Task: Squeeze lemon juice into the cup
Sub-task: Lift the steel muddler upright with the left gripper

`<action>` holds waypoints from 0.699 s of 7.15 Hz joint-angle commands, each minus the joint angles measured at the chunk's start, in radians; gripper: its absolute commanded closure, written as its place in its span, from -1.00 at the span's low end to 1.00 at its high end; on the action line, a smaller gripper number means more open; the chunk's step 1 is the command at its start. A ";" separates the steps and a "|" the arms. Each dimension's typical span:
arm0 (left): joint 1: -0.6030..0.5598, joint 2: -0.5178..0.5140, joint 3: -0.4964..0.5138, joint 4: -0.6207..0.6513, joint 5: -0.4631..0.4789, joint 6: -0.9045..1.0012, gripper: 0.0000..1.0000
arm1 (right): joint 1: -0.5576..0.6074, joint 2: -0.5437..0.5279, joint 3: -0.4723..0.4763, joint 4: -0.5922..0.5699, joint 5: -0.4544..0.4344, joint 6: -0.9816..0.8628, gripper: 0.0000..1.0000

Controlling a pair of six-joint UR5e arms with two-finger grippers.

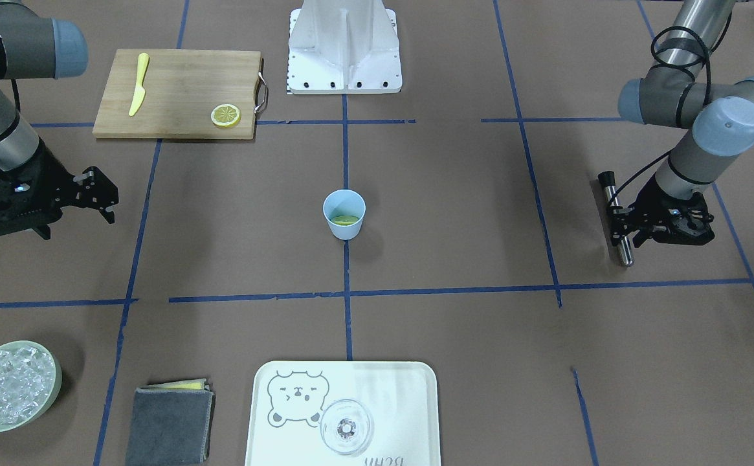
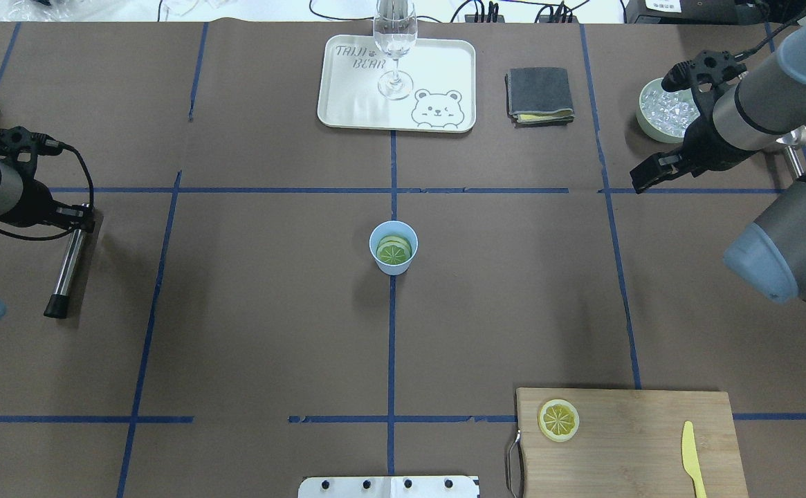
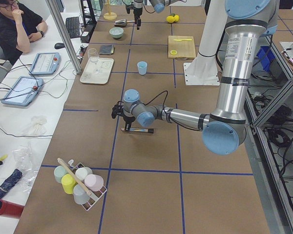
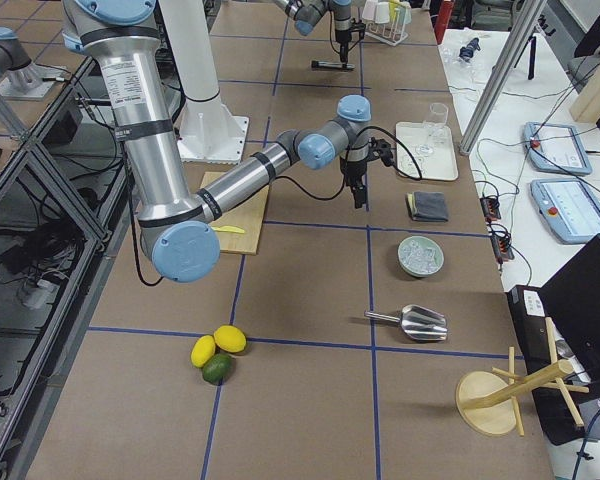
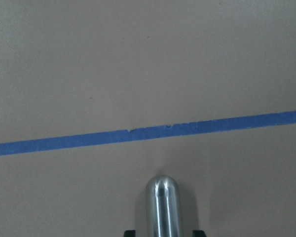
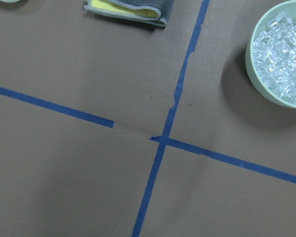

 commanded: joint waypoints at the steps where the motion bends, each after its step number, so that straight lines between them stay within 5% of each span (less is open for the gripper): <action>1: 0.004 0.000 0.001 0.000 0.000 0.000 0.01 | 0.000 0.002 0.002 -0.001 0.002 0.000 -1.00; 5: 0.006 0.000 0.007 0.000 0.000 0.003 0.08 | 0.000 -0.001 0.005 -0.001 0.000 0.002 -1.00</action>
